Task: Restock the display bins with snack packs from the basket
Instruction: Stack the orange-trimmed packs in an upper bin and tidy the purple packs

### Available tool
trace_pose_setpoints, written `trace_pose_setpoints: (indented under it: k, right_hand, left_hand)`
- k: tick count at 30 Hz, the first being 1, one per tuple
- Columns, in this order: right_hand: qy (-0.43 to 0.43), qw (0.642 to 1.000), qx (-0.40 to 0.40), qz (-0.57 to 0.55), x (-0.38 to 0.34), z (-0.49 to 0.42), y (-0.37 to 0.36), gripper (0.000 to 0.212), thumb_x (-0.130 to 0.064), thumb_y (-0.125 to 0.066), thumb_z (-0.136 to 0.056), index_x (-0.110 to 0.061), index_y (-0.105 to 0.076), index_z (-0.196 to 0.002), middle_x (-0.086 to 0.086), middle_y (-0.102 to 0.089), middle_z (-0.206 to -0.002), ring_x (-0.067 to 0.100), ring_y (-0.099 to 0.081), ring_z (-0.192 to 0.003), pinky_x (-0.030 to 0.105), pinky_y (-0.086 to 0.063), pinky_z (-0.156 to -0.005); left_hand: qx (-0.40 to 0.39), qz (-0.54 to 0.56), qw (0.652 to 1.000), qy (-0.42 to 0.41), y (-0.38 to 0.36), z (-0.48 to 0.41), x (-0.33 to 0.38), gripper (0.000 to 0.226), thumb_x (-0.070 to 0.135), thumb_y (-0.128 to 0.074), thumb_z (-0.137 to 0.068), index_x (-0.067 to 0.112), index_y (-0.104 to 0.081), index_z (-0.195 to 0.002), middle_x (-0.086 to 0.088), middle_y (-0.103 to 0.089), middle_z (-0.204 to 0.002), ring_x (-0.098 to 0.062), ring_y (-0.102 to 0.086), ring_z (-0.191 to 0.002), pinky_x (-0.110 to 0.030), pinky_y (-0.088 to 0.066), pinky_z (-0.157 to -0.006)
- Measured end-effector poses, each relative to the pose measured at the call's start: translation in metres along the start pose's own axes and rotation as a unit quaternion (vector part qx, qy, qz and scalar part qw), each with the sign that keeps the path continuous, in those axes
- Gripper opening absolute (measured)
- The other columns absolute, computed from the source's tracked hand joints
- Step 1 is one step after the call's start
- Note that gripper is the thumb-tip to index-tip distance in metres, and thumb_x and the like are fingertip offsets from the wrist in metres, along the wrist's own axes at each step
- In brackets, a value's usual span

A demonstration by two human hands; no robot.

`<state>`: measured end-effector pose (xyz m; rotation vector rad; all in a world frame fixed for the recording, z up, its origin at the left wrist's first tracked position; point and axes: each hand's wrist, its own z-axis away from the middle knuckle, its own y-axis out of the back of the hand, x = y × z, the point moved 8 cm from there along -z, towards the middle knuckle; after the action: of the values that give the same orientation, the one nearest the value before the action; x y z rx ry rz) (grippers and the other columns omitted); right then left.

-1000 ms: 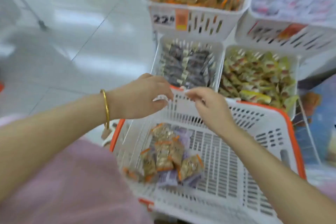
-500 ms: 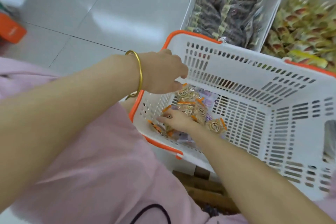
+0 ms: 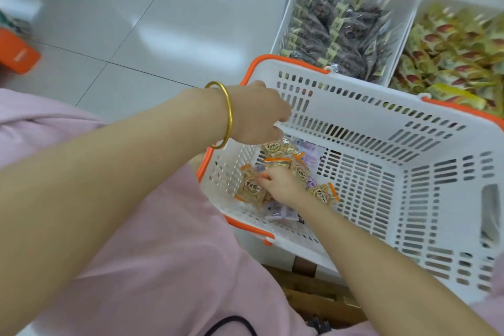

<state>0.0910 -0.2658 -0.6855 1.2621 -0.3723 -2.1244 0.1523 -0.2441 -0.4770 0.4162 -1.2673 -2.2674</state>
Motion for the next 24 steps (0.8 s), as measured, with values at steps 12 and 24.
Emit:
trace_pose_setpoints:
  k: [12, 24]
  right_hand:
    - [0.067, 0.890, 0.105, -0.438, -0.014, 0.116, 0.217, 0.015, -0.008, -0.052, -0.091, -0.003, -0.065, -0.093, 0.009, -0.070, -0.091, 0.019, -0.067, -0.082, 0.038, -0.057, -0.080]
    - [0.043, 0.942, 0.254, -0.213, -0.035, 0.161, 0.326, 0.017, -0.015, -0.076, -0.076, -0.004, -0.063, -0.079, 0.016, -0.069, -0.075, 0.027, -0.069, -0.063, 0.040, -0.059, -0.069]
  left_hand:
    - [0.000, 0.667, 0.742, 0.068, 0.026, -0.040, 0.028, 0.016, 0.021, -0.053, -0.095, 0.005, -0.056, -0.098, -0.011, -0.051, -0.093, -0.019, -0.052, -0.075, -0.030, -0.048, -0.070]
    - [0.087, 0.722, 0.685, -0.030, 0.098, -0.081, 0.053, 0.026, 0.029, -0.043, -0.100, 0.009, -0.059, -0.106, -0.005, -0.063, -0.087, -0.017, -0.059, -0.073, -0.023, -0.051, -0.057]
